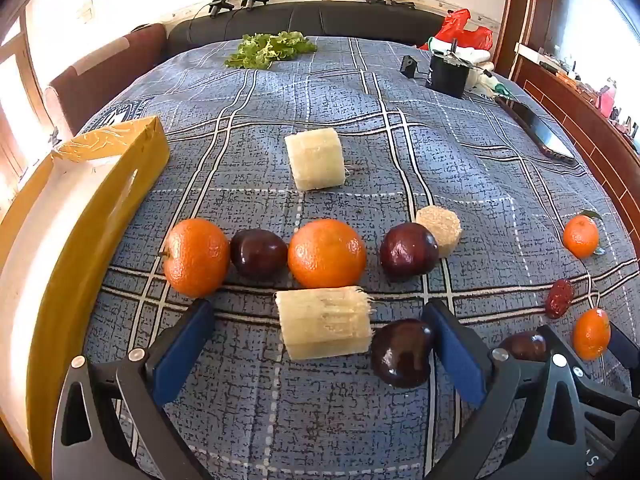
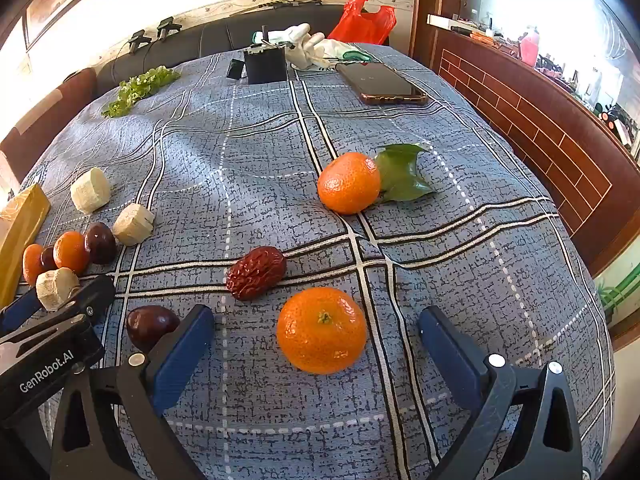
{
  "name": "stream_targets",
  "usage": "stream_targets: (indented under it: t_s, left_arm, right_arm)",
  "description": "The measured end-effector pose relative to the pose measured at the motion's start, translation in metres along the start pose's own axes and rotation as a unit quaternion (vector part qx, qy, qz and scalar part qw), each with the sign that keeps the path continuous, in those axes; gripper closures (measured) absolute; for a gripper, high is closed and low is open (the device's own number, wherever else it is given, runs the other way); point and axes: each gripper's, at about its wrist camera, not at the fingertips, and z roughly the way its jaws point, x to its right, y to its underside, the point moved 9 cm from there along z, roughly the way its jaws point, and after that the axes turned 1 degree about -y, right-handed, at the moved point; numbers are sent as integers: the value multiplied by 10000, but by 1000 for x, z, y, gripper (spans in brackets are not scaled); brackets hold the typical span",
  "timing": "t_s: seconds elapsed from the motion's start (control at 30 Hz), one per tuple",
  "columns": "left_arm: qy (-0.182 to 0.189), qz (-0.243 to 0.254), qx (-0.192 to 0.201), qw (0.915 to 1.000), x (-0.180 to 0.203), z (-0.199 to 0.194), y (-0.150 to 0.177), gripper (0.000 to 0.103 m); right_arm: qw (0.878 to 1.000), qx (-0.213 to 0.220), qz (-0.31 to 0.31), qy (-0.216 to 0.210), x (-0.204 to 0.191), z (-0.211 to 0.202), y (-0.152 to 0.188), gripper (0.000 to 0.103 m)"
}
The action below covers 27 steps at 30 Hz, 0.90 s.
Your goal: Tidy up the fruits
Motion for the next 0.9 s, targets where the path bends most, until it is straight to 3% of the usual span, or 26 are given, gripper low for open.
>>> stream_targets:
  t_s: [0.73, 0.9]
  left_arm:
    - [-30, -47, -17, 10000, 0, 0, 0, 0]
    - [112, 177, -330, 9992, -3, 0, 6, 0]
  right_arm:
    - [10000, -1, 3, -5, -1, 2, 0, 0]
    - [10000, -2, -3, -63, -1, 2, 0, 0]
